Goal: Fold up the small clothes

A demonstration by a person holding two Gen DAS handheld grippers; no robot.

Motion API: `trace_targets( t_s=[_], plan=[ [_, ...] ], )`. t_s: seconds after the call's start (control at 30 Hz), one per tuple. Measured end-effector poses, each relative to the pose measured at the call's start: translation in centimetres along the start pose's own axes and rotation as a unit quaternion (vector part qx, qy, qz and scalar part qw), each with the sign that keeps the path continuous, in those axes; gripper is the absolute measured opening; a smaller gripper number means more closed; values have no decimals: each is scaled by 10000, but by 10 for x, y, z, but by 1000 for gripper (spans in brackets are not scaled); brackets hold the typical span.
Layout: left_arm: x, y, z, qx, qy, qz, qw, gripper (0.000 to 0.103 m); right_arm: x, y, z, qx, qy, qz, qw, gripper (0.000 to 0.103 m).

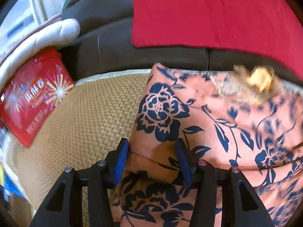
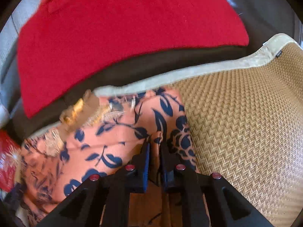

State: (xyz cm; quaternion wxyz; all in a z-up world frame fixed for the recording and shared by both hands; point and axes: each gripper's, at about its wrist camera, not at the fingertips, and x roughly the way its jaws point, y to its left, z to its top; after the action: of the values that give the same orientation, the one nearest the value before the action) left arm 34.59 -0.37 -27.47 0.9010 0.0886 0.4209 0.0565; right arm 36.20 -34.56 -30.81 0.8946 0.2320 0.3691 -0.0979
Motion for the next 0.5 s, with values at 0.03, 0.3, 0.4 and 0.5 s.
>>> trace_targets(
  t_s=[0.03,0.3,0.4,0.5],
  plan=[
    [-2,-1,0,30,-19,1,10000,52,-4,-1,3,55,19,37,10000,16],
    [-43,10,7,-491,-824,-711,9928,53,-75,1,3,-85,-782,700,9944,17],
    [-46,-5,7,-311,-844,-959,9913,60,-72,9,-4,-104,-522,1048,9931,17],
    [-32,-24,3,-79,-360,-1135,9929,63,-59,22,-15,-251,-139,1170,9927,17]
  ],
)
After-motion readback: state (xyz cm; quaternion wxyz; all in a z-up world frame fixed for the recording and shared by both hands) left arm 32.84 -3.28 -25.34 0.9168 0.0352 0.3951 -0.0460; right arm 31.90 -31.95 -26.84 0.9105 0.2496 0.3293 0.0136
